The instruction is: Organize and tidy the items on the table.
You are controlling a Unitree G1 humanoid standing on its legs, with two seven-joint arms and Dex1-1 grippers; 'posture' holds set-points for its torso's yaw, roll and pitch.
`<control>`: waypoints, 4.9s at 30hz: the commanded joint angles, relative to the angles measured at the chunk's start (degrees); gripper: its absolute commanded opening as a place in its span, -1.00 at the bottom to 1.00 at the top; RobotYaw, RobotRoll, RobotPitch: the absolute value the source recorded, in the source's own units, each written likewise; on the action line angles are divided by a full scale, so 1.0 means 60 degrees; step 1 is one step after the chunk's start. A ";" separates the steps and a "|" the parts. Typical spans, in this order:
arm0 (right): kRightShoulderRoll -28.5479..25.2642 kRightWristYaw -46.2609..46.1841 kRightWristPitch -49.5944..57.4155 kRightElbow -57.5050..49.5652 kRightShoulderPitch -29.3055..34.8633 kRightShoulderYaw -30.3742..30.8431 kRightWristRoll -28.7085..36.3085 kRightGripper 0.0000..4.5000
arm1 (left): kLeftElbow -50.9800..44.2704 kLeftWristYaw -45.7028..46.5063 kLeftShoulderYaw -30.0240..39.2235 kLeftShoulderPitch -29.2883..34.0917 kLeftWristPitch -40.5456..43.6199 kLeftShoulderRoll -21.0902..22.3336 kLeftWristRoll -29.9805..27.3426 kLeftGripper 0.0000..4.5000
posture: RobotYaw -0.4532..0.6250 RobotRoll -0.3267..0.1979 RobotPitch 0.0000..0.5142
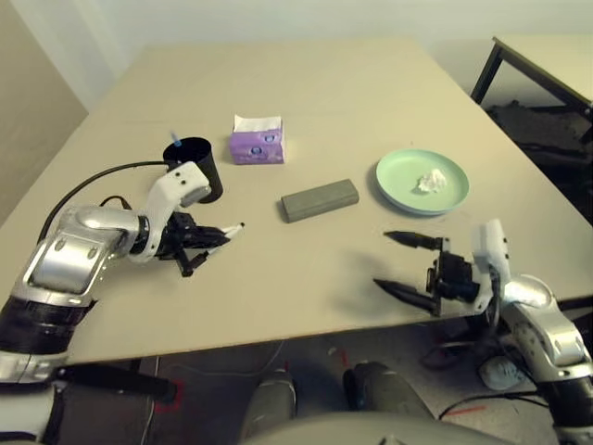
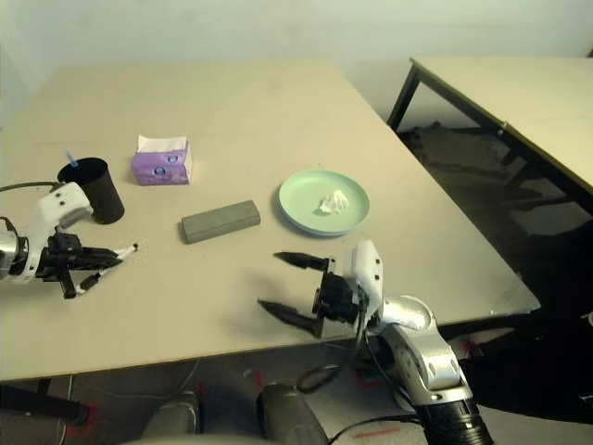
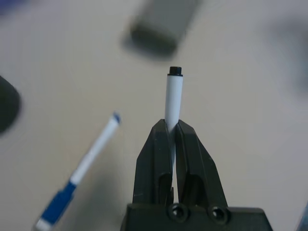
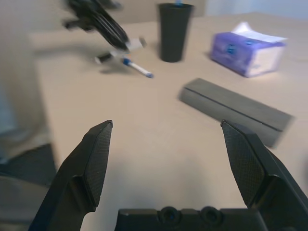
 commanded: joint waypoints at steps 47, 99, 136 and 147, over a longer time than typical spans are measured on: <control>0.0480 -0.1049 -0.0826 0.0741 0.0074 0.0408 -0.1291 1.00 | 0.7249 0.5220 0.0830 -0.4462 -0.7609 -0.3258 0.0741 -0.99 | -0.25 0.25 -0.70; 0.0472 -0.0563 -0.0325 0.0735 -0.0521 0.0385 -0.0676 1.00 | 0.5445 -0.3238 -0.5030 -0.3503 -0.5009 0.2563 0.3529 0.98 | -0.27 0.25 -0.77; 0.0350 -0.0297 -0.0250 0.0762 -0.0542 0.0605 -0.0768 1.00 | 0.4172 -0.2696 -0.1944 -0.2900 -0.4684 0.1080 0.1607 -0.99 | -0.26 0.25 -0.72; 0.0353 0.0532 -0.0291 0.0577 -0.0553 0.0839 -0.0287 1.00 | 0.1681 0.1297 0.2085 -0.1374 -0.3396 -0.1123 -0.1024 -0.99 | -0.16 0.25 -0.71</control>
